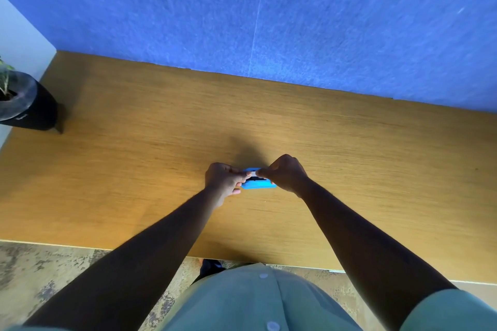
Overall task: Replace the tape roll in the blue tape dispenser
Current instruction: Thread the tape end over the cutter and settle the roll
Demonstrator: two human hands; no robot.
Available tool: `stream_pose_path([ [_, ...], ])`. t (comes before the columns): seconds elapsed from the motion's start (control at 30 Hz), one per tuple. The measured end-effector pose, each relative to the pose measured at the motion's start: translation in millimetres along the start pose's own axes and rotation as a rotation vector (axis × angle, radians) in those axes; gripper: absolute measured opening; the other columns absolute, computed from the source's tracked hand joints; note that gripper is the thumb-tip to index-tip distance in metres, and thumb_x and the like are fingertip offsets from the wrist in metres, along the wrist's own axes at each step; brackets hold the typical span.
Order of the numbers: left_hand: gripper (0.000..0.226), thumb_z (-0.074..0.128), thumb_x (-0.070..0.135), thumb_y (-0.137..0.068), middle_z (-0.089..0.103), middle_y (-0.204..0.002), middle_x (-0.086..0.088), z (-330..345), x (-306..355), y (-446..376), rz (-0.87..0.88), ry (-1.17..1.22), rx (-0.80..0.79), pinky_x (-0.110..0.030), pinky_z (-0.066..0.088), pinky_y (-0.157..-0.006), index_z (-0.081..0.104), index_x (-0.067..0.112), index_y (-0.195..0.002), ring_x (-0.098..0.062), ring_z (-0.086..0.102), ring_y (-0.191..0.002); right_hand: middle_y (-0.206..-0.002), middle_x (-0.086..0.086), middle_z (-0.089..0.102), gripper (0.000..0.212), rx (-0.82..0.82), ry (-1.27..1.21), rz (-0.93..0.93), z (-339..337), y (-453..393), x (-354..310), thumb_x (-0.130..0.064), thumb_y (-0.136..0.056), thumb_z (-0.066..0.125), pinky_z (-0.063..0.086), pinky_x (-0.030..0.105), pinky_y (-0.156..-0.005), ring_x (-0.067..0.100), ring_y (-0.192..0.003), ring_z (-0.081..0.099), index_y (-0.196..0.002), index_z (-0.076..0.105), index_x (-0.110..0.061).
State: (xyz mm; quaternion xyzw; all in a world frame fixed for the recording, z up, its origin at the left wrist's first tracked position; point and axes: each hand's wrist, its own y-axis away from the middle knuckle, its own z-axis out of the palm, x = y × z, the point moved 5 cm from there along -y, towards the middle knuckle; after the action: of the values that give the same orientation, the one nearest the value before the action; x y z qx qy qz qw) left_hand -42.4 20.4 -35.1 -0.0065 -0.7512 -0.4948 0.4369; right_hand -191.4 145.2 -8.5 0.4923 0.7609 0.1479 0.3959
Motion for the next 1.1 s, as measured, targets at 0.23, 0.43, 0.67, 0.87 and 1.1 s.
stream_pose_path([
  [0.23,0.022,0.093,0.016,-0.074,0.079,-0.088,-0.015,0,0,0,-0.006,0.011,0.005,-0.042,0.066,-0.075,0.076,0.007,-0.082,-0.023,0.075,-0.081,-0.066,0.001,0.069,0.036,-0.042,-0.039,0.041,-6,0,-3,-0.043,-0.085,0.078,0.039,0.025,-0.054,0.011,-0.059,0.054,-0.083,0.08,-0.007],
  [0.43,0.023,0.092,0.017,-0.075,0.079,-0.091,-0.017,0,1,1,-0.018,0.0,-0.004,-0.038,0.066,-0.071,0.077,0.004,-0.087,-0.022,0.076,-0.08,-0.066,-0.002,0.067,0.028,-0.059,-0.046,0.031,-6,-2,-2,-0.033,-0.087,0.078,0.041,0.022,-0.054,0.008,-0.059,0.055,-0.089,0.081,-0.005],
  [0.67,0.025,0.088,0.014,-0.081,0.076,-0.094,-0.016,-2,3,1,-0.016,-0.055,0.002,-0.039,0.066,-0.067,0.076,-0.002,-0.096,-0.018,0.072,-0.077,-0.091,0.005,0.079,0.03,-0.064,-0.096,-0.076,-7,-1,4,-0.034,-0.082,0.088,0.049,0.028,-0.067,0.015,-0.08,0.067,-0.102,0.084,-0.012],
  [0.87,0.006,0.082,0.012,-0.084,0.079,-0.092,-0.015,-4,7,1,0.007,-0.167,0.038,-0.044,0.067,-0.075,0.078,0.007,-0.085,-0.024,0.077,-0.087,-0.093,0.004,0.076,0.023,-0.038,-0.165,-0.074,-5,2,10,-0.023,-0.083,0.088,0.049,0.023,-0.065,0.015,-0.083,0.067,-0.101,0.083,-0.009],
  [1.1,0.06,0.087,0.066,-0.06,0.078,-0.08,-0.002,4,21,10,0.027,-0.329,0.118,-0.041,0.068,-0.068,0.075,0.012,-0.083,-0.018,0.076,-0.075,-0.089,0.001,0.076,0.017,0.009,-0.198,-0.058,-5,1,13,-0.023,-0.078,0.091,0.053,0.03,-0.069,0.017,-0.086,0.07,-0.091,0.084,-0.014],
])
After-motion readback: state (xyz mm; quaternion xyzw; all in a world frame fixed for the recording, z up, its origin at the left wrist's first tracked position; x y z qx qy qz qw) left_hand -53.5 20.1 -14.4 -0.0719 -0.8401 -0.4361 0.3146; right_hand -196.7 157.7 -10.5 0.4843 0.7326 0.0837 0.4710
